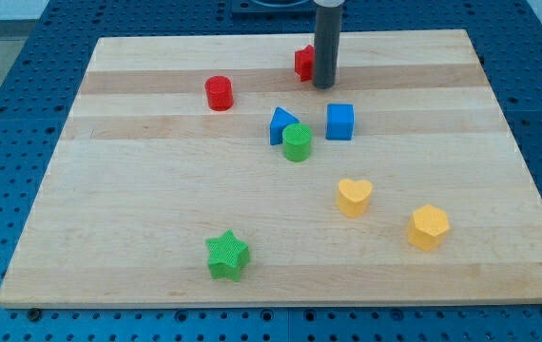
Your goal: Push the red star to the top of the red circle
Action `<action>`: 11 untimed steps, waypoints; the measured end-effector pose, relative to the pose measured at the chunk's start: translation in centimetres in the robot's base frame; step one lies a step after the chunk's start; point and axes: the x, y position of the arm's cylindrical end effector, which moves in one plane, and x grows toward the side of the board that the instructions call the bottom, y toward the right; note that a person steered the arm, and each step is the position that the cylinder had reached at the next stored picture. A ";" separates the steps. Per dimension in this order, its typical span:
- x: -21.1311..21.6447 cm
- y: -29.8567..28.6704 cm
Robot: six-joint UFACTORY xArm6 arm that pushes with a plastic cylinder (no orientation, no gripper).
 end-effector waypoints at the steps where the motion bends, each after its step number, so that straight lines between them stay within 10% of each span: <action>1: -0.7 1.6; 11: -4.2 -9.8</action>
